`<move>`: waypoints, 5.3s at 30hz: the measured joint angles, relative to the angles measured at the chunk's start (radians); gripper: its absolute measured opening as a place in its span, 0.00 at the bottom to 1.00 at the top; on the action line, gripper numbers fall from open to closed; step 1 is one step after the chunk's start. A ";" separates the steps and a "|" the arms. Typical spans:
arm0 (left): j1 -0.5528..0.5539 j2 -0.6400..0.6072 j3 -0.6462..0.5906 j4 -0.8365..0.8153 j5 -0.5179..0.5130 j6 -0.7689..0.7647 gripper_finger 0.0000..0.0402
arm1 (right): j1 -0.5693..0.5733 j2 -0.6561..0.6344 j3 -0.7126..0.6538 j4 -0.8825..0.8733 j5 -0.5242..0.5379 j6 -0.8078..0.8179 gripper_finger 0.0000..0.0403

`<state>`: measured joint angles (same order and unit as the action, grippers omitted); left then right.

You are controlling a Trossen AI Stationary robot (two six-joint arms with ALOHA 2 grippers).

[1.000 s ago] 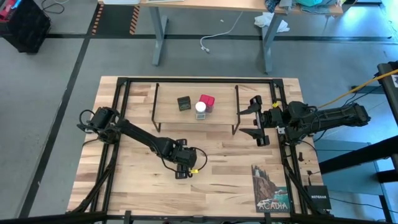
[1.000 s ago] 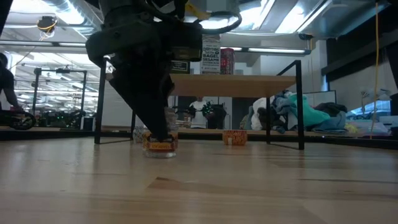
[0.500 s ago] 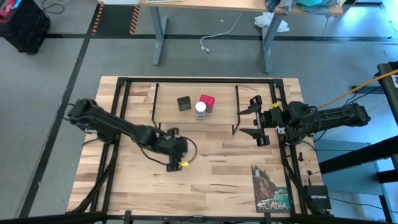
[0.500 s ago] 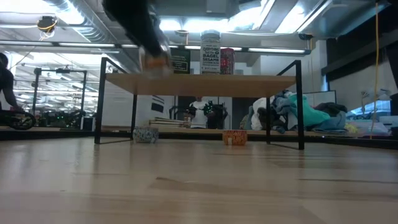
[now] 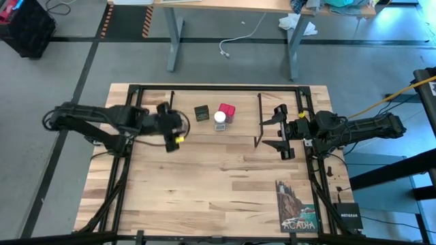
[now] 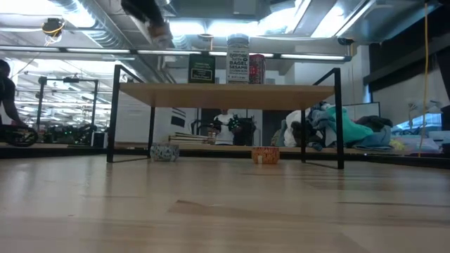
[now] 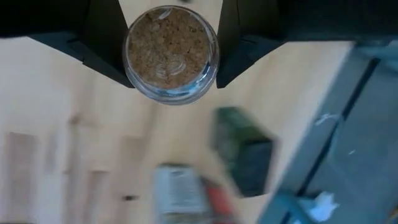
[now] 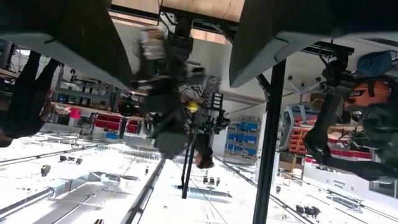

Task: Shelf spices
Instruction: Put the transparent seasoning bottle on the shelf, then adjust the seasoning bottle and cans on the shelf

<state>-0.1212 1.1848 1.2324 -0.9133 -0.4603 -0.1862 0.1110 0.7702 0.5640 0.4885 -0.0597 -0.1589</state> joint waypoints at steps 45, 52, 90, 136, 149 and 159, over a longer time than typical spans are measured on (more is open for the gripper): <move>0.811 0.197 0.000 0.042 0.524 0.682 0.43 | 0.000 0.000 0.000 0.003 0.017 -0.033 0.69; 0.812 0.246 0.005 0.066 0.536 0.687 0.43 | 0.000 0.000 0.000 0.001 0.026 -0.033 0.69; 0.695 0.206 0.024 0.100 0.389 0.525 0.82 | 0.000 0.000 0.000 -0.044 0.026 -0.030 0.69; 0.024 -0.239 -0.352 0.660 -0.063 0.095 0.01 | 0.000 0.573 0.337 -0.156 0.285 0.000 0.01; 0.010 -0.359 -0.352 0.558 -0.136 0.070 0.00 | 0.010 0.804 0.570 -0.296 0.358 0.054 0.00; -0.030 -0.473 -0.352 0.480 -0.209 0.081 0.01 | 0.088 0.792 0.771 -0.682 0.738 0.091 0.00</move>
<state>-0.1513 0.7121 0.8803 -0.4333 -0.6693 -0.1049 0.1991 1.5623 1.3355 -0.1937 0.6785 -0.0680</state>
